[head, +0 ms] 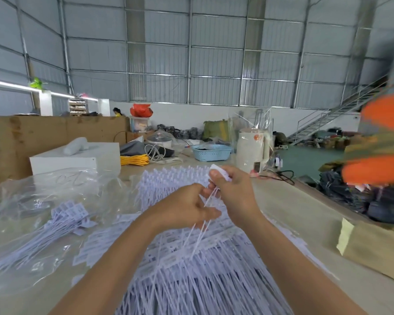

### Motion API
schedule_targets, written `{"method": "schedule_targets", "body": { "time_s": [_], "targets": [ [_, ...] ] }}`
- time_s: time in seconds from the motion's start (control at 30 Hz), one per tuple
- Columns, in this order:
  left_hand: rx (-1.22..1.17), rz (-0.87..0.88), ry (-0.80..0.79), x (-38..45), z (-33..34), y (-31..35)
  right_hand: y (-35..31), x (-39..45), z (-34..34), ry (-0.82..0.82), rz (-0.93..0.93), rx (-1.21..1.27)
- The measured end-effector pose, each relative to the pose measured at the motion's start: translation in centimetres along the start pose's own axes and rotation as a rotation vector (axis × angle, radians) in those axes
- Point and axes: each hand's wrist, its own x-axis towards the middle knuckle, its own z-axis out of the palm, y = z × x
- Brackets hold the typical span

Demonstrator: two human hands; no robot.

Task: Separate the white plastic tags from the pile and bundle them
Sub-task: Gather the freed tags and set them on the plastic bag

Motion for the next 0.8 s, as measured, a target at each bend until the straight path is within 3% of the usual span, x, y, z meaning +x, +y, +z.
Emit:
{"method": "schedule_targets", "body": {
  "time_s": [0.1,0.3,0.47,0.57,0.8],
  "targets": [
    [-0.135,-0.050,-0.001,0.2,0.9,0.2,-0.2,-0.1,-0.1,0.056,-0.013,-0.017],
    [0.128,0.148,0.317,0.9,0.5,0.8,-1.1,0.1,-1.0,0.064,-0.051,-0.109],
    [0.359,0.201,0.365,0.1,-0.1,-0.1,-1.1,0.4,-0.1,-0.134,0.045,-0.265],
    [0.396,0.208,0.497,-0.9,-0.7,-1.6,-0.6,0.9,1.8,-0.209,0.074,-0.347],
    [0.404,-0.004,0.633,-4.0,-6.3,-8.0,0.2,0.7,10.6,-0.490,0.207,-0.354]
  ]
}}
